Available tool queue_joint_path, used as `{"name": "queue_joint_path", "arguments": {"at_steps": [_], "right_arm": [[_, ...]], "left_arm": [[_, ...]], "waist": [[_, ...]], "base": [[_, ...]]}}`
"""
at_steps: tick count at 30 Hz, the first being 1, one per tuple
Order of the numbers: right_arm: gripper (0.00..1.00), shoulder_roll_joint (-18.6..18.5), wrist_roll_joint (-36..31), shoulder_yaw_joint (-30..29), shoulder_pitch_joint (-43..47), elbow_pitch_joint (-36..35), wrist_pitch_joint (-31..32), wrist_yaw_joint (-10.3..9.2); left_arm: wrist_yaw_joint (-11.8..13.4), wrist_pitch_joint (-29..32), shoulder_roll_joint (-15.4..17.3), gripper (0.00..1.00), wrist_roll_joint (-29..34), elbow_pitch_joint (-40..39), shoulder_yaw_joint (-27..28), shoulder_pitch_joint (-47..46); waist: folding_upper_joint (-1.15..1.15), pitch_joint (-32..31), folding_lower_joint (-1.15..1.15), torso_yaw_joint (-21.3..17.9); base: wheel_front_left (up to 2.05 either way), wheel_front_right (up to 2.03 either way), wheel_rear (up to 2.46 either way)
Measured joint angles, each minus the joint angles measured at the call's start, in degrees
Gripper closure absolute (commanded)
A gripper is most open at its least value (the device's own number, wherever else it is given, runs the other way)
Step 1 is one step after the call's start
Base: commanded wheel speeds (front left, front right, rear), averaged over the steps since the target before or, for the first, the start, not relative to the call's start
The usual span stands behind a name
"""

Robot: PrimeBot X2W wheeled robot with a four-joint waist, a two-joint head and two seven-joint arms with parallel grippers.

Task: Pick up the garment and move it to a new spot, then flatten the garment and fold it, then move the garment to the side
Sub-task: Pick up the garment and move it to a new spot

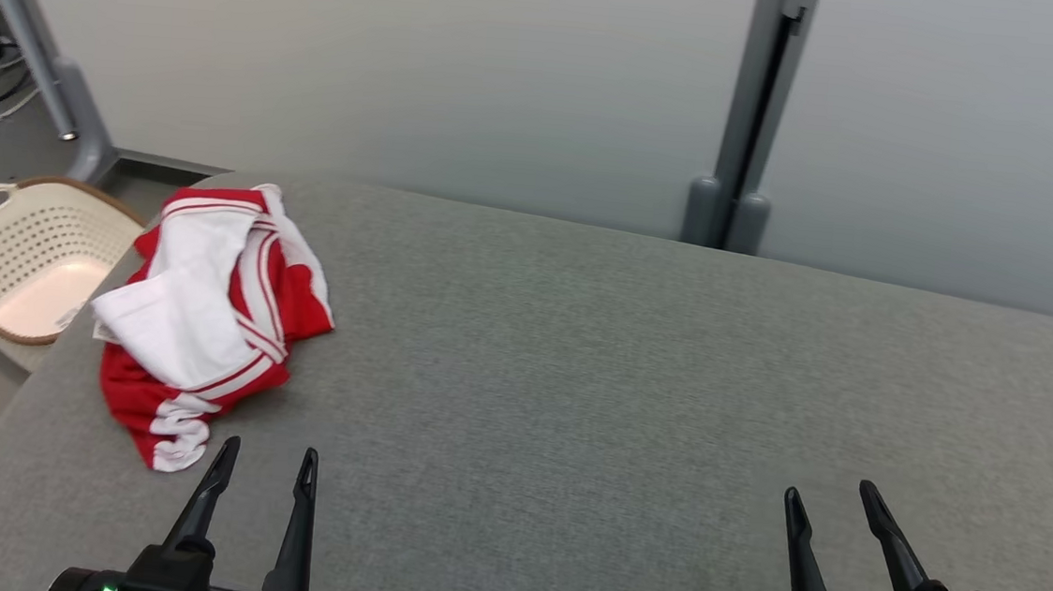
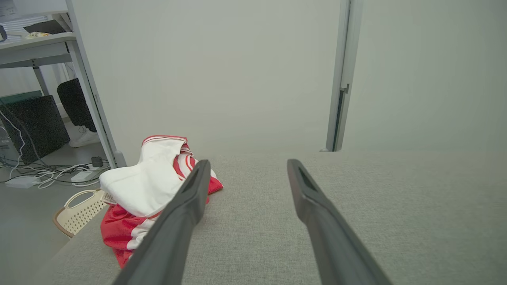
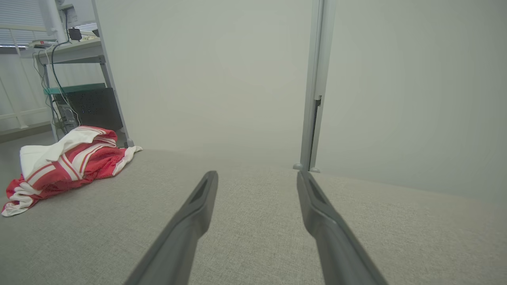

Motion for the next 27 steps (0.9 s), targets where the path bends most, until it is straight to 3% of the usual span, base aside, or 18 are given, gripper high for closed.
{"name": "queue_joint_path", "arguments": {"at_steps": [6, 10, 19, 21, 27], "right_arm": [[0.00, 0.0, 0.8, 0.2, 1.7, 0.4, 0.0, 0.00], [0.00, 0.0, 0.3, 1.0, 0.4, 1.7, 0.0, 0.00], [0.00, 0.0, -0.2, 4.0, -2.5, 6.3, 0.0, 0.00], [0.00, 0.0, -0.3, 4.0, -2.5, 6.7, 0.0, 0.00], [0.00, 0.0, -1.8, 2.4, -2.3, 7.7, 0.0, 0.00]], "left_arm": [[0.6, 0.0, 0.0, 0.00, 0.1, -0.5, 0.3, 0.1], [2.4, 0.0, 0.0, 0.00, -0.3, -1.7, 1.7, 0.4], [5.9, 0.0, 0.0, 0.00, -2.7, -4.6, 3.6, 1.1], [5.2, 0.0, 0.0, 0.00, -2.5, -4.7, 4.3, 0.3], [-2.2, 0.0, 2.1, 0.00, -3.8, 5.4, 6.7, -12.6]], "waist": [[0.00, -0.3, 0.00, 7.5], [0.00, -0.1, 0.00, 11.5], [0.00, 2.4, 0.00, 14.7], [0.00, 2.7, 0.00, 14.8], [0.00, 5.5, 0.00, 14.5]], "base": [[0.00, 0.00, 0.00], [0.00, 0.00, 0.00], [0.00, 0.00, 0.00], [0.00, 0.00, 0.00], [0.00, 0.00, 0.00]]}}
